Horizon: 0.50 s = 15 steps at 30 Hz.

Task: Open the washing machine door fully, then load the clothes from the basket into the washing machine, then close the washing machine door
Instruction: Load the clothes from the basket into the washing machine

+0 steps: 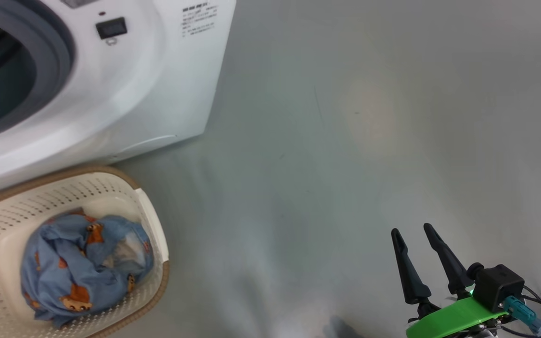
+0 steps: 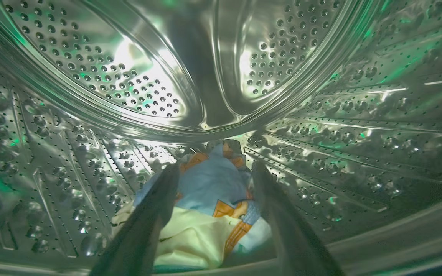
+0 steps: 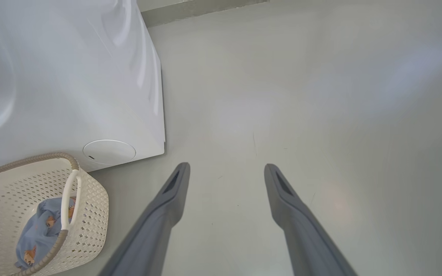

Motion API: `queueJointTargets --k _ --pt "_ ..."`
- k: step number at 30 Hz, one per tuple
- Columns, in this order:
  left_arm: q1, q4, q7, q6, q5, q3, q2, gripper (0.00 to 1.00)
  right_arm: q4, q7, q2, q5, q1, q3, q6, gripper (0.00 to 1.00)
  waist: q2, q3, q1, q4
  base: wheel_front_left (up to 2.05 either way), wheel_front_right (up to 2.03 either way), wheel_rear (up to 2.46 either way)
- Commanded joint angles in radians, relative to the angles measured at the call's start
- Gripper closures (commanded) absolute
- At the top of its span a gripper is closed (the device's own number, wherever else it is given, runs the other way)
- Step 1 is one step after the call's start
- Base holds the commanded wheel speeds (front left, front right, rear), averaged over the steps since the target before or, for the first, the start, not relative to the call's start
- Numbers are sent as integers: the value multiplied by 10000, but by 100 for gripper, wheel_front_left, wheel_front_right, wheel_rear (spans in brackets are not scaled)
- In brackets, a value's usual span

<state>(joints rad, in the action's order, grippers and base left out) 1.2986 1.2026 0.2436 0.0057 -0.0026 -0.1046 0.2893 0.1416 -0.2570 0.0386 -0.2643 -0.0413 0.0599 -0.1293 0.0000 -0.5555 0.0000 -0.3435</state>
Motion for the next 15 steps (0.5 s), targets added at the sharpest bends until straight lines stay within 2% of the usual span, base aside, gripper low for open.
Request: queueJointTargets --k 1,10,15 --pt "37 -110 49 99 16 -38 378 0 -127 -48 197 -119 208 282 -14 0 0 303 0 181 0 0 0" --pt "-768 187 167 220 -503 -275 -118 0 62 -48 302 -107 246 268 -14 0 0 1267 0 596 0 0 0" --pt "-1684 -361 177 181 -900 -538 -497 0 123 -48 345 -91 284 272 -14 0 0 1851 0 847 0 0 0"
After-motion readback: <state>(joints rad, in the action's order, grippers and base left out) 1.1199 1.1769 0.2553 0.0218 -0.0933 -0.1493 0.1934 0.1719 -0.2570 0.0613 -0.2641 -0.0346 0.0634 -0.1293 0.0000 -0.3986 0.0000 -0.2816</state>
